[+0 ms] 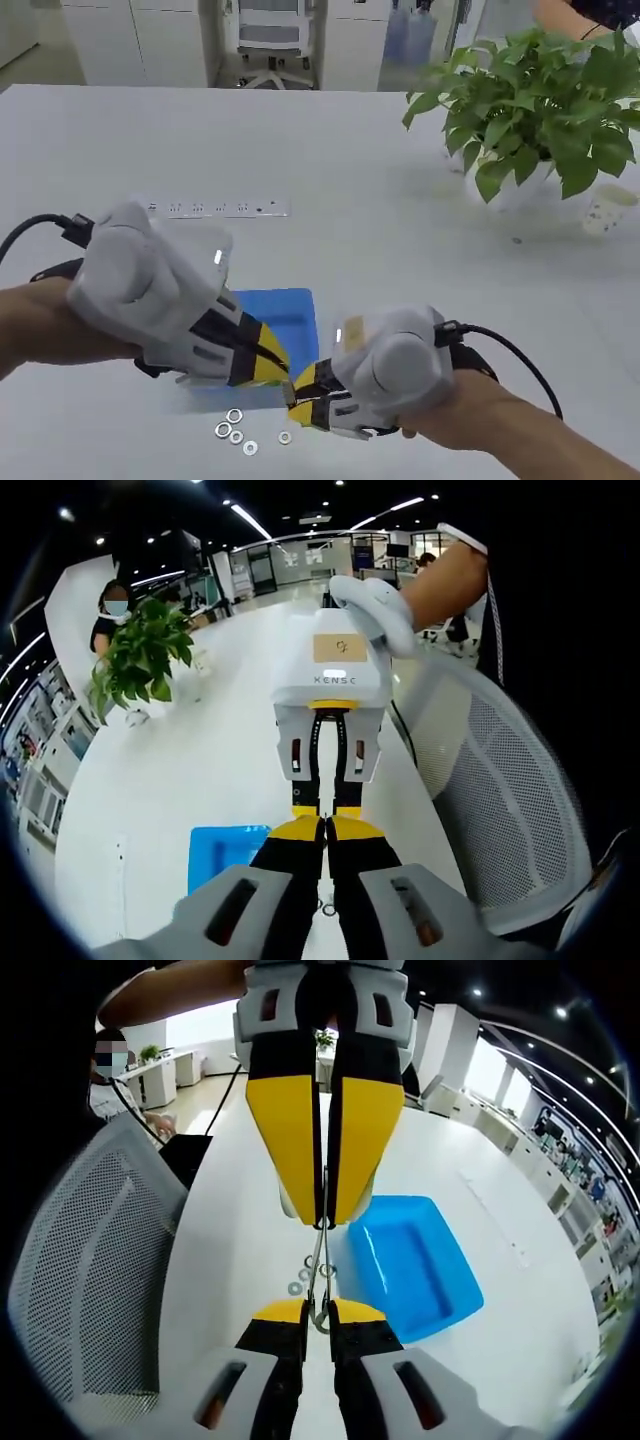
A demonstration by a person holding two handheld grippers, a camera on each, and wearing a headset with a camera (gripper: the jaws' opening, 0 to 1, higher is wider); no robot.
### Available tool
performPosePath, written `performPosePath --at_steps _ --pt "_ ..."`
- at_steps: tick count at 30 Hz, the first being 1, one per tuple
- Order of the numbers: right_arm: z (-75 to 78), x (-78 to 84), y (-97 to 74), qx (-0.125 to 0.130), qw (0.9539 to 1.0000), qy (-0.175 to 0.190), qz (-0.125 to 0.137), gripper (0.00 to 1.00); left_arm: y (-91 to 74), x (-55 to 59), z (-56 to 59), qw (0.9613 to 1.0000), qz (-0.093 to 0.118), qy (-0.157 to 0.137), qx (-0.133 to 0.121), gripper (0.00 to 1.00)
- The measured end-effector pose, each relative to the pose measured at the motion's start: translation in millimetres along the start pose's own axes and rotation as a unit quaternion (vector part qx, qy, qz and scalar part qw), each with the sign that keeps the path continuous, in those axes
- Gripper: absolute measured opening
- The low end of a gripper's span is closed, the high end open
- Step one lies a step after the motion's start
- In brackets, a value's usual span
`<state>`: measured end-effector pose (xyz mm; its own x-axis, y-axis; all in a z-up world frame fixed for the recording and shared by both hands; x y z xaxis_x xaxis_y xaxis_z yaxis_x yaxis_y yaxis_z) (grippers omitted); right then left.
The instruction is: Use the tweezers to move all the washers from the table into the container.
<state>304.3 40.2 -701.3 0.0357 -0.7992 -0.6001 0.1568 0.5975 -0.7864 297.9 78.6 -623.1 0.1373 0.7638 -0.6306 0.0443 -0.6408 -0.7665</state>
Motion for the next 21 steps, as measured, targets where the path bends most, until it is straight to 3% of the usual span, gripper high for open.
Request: performPosePath --at_steps 21 --pt "45.8 -16.9 0.5 0.014 0.9998 -0.009 0.007 0.10 -17.7 3.8 -39.6 0.9993 -0.001 -0.003 -0.036 0.05"
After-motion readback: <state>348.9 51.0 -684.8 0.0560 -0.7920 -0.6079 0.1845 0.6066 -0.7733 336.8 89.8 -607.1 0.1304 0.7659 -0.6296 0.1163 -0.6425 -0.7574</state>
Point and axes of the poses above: the centre of the closed fingertips' face, and the gripper's own axes: y roughly forward along the fingers, z roughly to its right, x roughly out of its underside, the point moved 4 cm from there along -y, roughly backward along the fingers, and after that the axes turned 8 degrees about -z, right-handed, at the moved point
